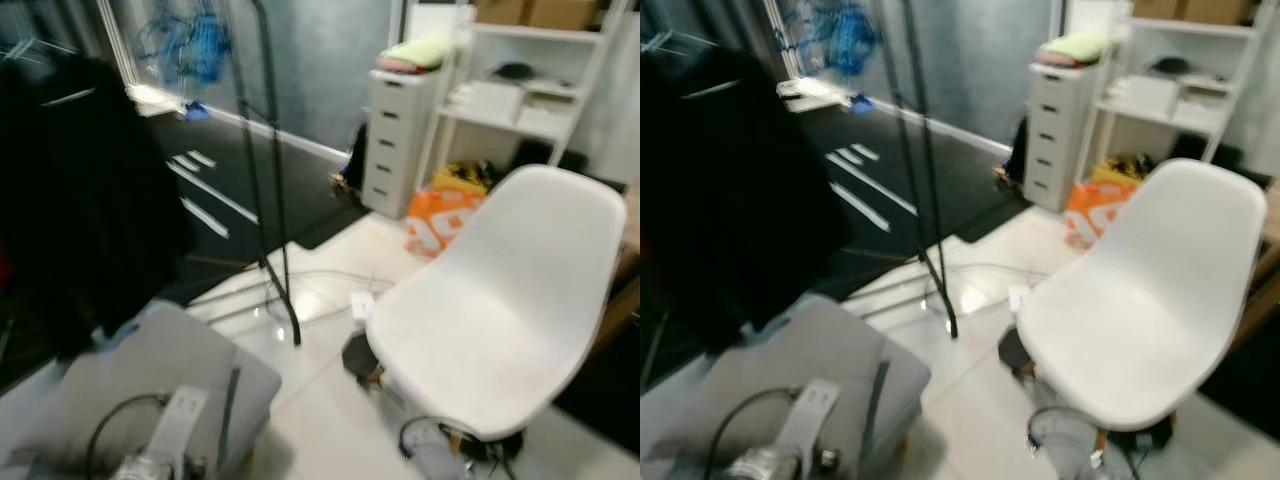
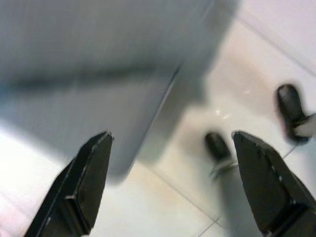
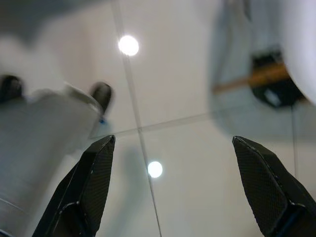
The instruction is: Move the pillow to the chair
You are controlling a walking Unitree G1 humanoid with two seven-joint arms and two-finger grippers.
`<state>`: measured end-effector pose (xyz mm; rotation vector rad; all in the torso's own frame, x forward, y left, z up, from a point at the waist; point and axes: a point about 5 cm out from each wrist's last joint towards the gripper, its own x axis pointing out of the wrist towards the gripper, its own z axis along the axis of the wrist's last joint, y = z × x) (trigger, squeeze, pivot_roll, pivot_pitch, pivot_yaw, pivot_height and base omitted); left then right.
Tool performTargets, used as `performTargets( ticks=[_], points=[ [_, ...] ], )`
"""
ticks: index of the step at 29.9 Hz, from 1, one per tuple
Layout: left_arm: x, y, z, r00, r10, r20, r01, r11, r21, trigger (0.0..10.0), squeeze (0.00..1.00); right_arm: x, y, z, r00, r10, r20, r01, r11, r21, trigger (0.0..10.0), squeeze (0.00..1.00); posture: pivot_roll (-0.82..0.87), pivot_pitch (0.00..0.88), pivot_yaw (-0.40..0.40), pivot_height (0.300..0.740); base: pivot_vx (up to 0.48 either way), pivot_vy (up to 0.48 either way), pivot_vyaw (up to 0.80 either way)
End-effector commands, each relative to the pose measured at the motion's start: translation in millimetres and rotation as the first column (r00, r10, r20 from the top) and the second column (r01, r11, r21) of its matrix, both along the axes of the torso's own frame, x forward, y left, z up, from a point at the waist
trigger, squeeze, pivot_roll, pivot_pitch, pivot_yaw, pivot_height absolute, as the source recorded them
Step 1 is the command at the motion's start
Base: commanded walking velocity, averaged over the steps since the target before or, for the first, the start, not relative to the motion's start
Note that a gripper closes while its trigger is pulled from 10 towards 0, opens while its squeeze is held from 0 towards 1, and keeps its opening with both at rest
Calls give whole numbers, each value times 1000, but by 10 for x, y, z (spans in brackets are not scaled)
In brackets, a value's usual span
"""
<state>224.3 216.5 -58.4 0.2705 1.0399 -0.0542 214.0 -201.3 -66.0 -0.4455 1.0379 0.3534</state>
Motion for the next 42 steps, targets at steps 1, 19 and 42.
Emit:
performTargets(
  ticks=[1,19,42],
  points=[
    [21,27,19,1000,7,2,-7,1000,1,10000,0,27,83,5,1000,22,10,-23,1000,20,10000,0,-220,3,34,740,0,0,800],
    [29,14,24,999,-20,28,20,1000,-14,10000,0,22,84,1,999,32,15,-32,999,11,10000,0,-218,0,32,740,0,0,800],
    [27,-11,21,999,-40,22,41,998,-54,10000,0,37,54,10,999,5,46,-4,1000,-23,10000,0,-218,0,33,740,0,-184,383]
  ],
)
